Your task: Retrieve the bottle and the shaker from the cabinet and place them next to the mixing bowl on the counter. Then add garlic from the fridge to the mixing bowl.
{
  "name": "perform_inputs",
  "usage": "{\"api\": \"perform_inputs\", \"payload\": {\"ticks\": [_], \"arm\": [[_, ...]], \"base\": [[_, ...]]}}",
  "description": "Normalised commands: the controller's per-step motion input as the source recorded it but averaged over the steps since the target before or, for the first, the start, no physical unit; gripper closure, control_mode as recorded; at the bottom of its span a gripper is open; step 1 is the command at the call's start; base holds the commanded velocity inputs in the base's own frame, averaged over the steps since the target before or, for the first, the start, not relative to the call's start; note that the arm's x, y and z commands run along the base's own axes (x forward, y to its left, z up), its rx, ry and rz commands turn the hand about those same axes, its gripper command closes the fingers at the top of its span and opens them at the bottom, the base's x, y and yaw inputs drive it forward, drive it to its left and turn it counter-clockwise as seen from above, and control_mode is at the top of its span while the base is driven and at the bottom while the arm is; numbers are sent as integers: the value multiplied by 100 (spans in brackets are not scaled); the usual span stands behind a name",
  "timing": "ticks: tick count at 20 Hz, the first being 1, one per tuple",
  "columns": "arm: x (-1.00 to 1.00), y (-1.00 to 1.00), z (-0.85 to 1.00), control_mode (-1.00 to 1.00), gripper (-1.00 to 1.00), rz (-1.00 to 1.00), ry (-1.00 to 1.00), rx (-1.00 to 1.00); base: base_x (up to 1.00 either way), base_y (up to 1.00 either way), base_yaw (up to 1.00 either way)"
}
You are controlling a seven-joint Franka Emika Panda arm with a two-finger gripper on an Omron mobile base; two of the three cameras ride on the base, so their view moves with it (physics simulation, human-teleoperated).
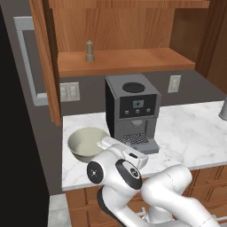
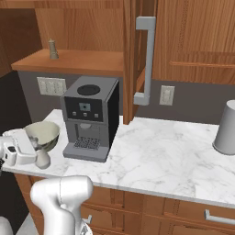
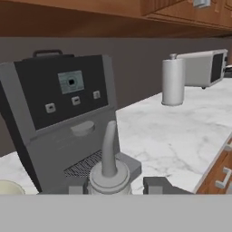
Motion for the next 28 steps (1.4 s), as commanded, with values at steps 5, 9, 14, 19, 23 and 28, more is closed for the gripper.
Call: {"api": "perform_inputs", "payload": {"ticks": [5, 9, 14, 19, 23, 28], "arm": [[18, 0, -17, -100, 100, 0, 0, 0], [19, 0, -16, -100, 100, 0, 0, 0], [18, 0, -17, -100, 100, 0, 0, 0], [14, 0, -16, -100, 100, 0, 0, 0], [13, 0, -13, -100, 100, 0, 0, 0], [13, 0, -14, -100, 100, 0, 0, 0]], "base": [[0, 0, 0], [0, 0, 0], [0, 0, 0], [0, 0, 0], [0, 0, 0], [0, 0, 0]]}}
